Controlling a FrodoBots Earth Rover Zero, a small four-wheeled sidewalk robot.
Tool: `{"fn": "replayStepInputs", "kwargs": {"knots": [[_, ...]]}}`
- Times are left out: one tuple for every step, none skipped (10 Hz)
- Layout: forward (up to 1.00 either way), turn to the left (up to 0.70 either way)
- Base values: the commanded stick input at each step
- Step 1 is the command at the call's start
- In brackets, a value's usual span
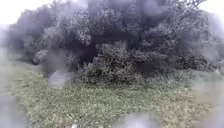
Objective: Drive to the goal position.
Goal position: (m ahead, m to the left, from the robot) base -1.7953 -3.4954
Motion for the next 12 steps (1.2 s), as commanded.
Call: {"fn": "replayStepInputs", "kwargs": {"knots": [[0.0, 0.04], [0.0, 0.04], [0.0, 0.04], [0.0, 0.04], [0.0, 0.04], [0.0, 0.04], [0.0, 0.04], [0.0, 0.04], [0.0, 0.04], [0.0, 0.04], [0.0, 0.04], [0.0, 0.04]]}}
